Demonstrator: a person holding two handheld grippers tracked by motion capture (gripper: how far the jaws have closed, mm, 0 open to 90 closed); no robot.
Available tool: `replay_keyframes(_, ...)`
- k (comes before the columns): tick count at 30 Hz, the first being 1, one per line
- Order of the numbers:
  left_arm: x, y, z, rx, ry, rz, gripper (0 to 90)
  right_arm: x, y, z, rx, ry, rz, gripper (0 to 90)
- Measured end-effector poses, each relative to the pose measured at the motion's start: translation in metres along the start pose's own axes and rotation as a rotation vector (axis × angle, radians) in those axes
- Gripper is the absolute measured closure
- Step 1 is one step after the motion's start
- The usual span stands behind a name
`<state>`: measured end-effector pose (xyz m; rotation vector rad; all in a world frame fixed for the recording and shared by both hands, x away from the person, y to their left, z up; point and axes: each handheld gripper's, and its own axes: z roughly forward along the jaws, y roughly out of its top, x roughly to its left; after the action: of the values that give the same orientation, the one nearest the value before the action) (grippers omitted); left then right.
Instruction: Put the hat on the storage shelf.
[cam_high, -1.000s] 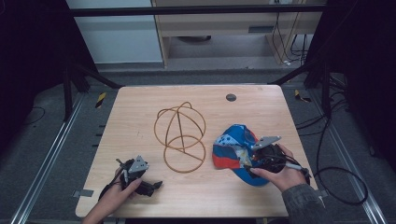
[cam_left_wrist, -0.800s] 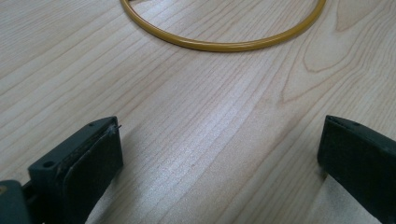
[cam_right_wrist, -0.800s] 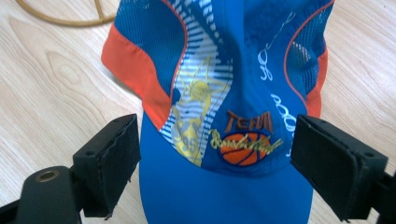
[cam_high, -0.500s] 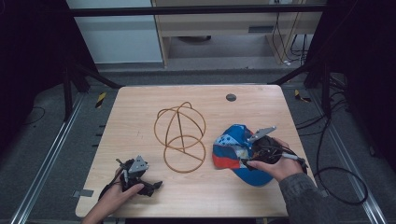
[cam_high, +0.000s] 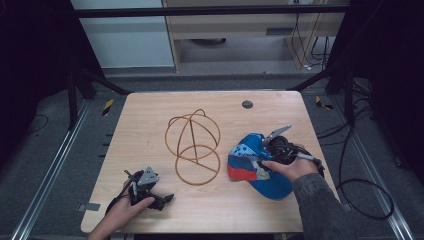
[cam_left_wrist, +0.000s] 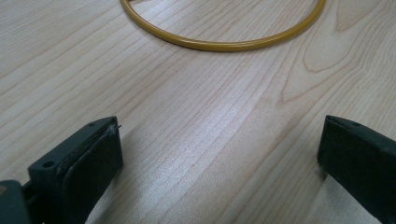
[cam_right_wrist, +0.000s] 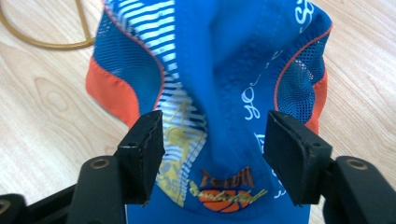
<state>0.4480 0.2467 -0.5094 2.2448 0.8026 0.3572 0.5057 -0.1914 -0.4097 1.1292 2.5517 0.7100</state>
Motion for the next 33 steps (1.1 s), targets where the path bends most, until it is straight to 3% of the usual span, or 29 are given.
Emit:
replay_keyframes(11,0.000,0.000,0.000,0.000,0.000,0.000,0.0,-0.007,-0.002,0.013,0.041,0.024,0.027,46.7)
replay_keyframes(13,0.000,0.000,0.000,0.000,0.000,0.000,0.0,-0.007,-0.001,0.014,0.041,0.032,0.022,51.4)
replay_keyframes(18,0.000,0.000,0.000,0.000,0.000,0.000,0.0,-0.007,0.002,0.017,0.057,0.055,0.013,76.8)
replay_keyframes(19,0.000,0.000,0.000,0.000,0.000,0.000,0.0,-0.007,0.002,0.017,0.057,0.055,0.013,76.8)
replay_keyframes(21,0.000,0.000,0.000,0.000,0.000,-0.001,0.0,-0.007,0.002,0.016,0.055,0.068,0.004,86.7)
replay_keyframes(33,0.000,0.000,0.000,0.000,0.000,0.000,0.0,-0.007,0.011,-0.007,0.004,0.080,-0.032,89.7)
